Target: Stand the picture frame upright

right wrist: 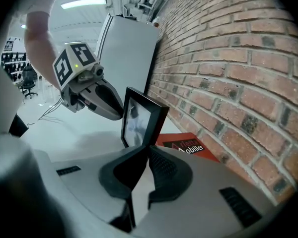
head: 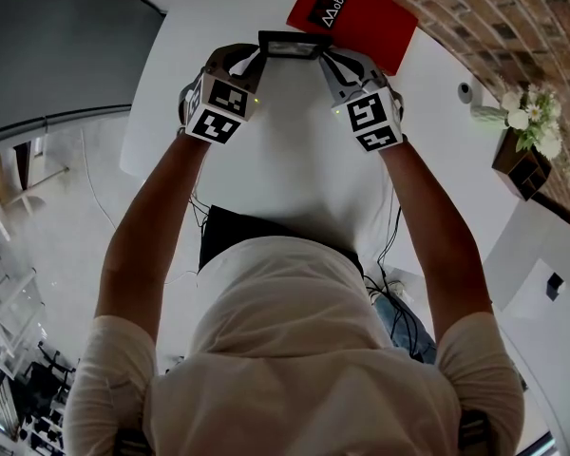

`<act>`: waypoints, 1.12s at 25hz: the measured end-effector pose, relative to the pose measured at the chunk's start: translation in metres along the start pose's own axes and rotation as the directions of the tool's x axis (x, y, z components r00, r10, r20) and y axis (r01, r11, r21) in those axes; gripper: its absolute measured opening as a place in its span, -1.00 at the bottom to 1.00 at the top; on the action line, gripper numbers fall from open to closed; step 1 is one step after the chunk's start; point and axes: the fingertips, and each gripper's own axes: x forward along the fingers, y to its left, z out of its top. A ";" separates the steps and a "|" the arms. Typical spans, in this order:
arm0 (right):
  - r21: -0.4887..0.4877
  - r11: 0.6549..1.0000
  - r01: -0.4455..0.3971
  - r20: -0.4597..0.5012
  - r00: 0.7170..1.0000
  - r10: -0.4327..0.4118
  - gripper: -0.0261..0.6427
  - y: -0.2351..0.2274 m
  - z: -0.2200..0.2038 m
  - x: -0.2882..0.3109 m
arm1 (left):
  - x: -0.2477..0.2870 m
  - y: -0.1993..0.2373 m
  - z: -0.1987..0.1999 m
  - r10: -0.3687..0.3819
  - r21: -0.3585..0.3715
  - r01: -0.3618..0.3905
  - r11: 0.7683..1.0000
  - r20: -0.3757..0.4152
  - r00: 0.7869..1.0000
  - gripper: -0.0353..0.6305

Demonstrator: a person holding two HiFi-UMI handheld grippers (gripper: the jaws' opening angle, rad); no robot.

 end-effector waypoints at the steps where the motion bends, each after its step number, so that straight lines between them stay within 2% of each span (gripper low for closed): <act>1: 0.004 1.000 -0.003 0.001 1.000 0.003 -0.86 0.001 0.001 0.000 | 0.000 0.000 0.000 0.000 -0.001 0.000 1.000 0.000 1.000 -0.80; 21: 0.061 0.998 -0.012 -0.008 1.000 0.012 -0.86 0.006 -0.006 -0.010 | -0.013 0.002 -0.009 0.025 -0.047 -0.025 0.999 -0.012 1.000 -0.73; 28: 0.118 0.992 -0.032 0.006 1.000 0.031 -0.85 0.024 -0.011 -0.041 | -0.042 -0.018 -0.016 0.044 -0.141 -0.044 0.989 -0.005 0.999 -0.67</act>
